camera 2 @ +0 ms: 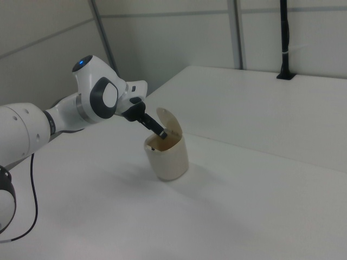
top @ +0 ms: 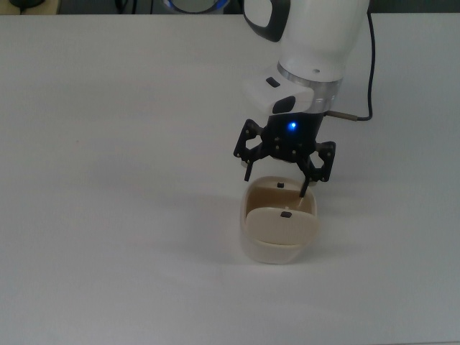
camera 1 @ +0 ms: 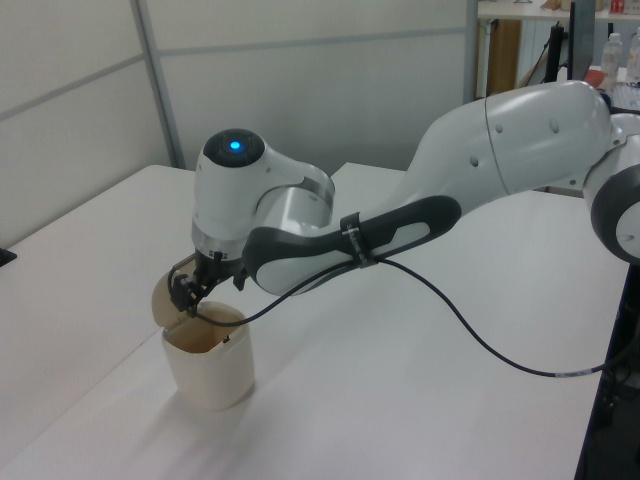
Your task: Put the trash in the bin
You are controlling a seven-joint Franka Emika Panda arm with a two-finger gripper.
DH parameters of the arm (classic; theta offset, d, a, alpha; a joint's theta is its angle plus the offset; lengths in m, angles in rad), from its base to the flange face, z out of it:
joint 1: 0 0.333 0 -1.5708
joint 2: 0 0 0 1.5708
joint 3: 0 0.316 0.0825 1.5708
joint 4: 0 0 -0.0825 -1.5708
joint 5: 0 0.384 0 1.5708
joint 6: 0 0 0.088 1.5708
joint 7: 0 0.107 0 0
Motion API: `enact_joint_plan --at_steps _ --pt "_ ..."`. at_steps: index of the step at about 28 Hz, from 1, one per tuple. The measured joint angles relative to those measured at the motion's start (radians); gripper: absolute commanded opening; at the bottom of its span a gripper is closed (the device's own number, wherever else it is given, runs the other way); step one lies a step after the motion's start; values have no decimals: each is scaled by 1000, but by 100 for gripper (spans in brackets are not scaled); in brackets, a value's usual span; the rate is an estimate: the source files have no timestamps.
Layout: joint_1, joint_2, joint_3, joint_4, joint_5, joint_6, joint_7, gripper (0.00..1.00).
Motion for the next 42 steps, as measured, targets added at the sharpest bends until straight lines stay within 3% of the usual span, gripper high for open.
enact_joint_plan --at_steps 5,7,16,21,27,37,42 --pt "-21 -38 -11 1 156 -144 -188 100" --pt "-34 -56 -16 1 194 -205 -249 100" --pt "-169 -195 -23 4 285 -602 -552 100" --pt "-271 -257 -24 4 293 -731 -700 100" --pt "-349 -283 -28 4 293 -762 -787 100" --pt "-377 -291 -103 14 293 -762 -900 100" --pt "-376 -291 -112 14 293 -762 -920 100"
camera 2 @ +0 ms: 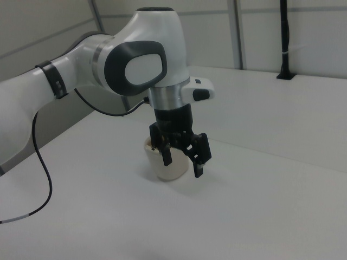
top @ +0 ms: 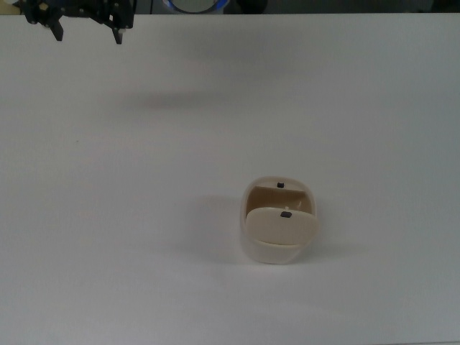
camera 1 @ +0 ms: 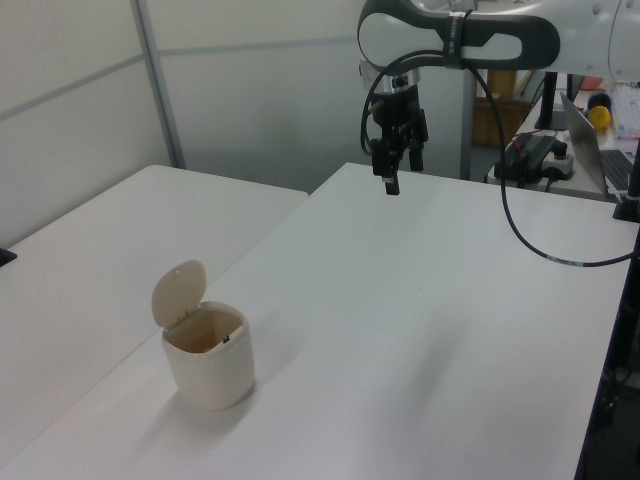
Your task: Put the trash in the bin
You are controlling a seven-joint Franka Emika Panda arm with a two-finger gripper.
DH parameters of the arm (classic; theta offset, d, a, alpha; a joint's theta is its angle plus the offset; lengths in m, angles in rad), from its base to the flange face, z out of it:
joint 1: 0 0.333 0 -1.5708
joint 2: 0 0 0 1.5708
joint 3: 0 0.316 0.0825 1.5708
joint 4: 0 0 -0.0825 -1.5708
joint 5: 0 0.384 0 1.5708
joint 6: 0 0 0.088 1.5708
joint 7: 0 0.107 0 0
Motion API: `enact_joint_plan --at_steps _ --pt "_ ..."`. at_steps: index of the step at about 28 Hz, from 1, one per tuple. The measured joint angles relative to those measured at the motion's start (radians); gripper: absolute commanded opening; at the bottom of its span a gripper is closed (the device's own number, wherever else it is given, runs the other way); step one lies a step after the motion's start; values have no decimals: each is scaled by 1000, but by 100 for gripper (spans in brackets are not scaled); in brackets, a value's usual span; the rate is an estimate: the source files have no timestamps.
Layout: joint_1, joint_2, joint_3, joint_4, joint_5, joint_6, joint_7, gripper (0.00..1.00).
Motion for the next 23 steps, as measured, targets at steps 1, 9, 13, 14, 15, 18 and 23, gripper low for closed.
enact_joint_plan --at_steps 1,9,13,14,15,18,23 --pt "1 0 0 0 0 0 -1 100" --pt "5 0 4 0 0 0 -3 100" --pt "5 0 6 0 0 0 -3 100" --pt "5 0 7 0 0 0 -3 100" --pt "5 0 8 0 0 0 -3 100" --pt "6 0 10 0 0 0 -3 100" --pt "7 0 11 0 0 0 -3 100"
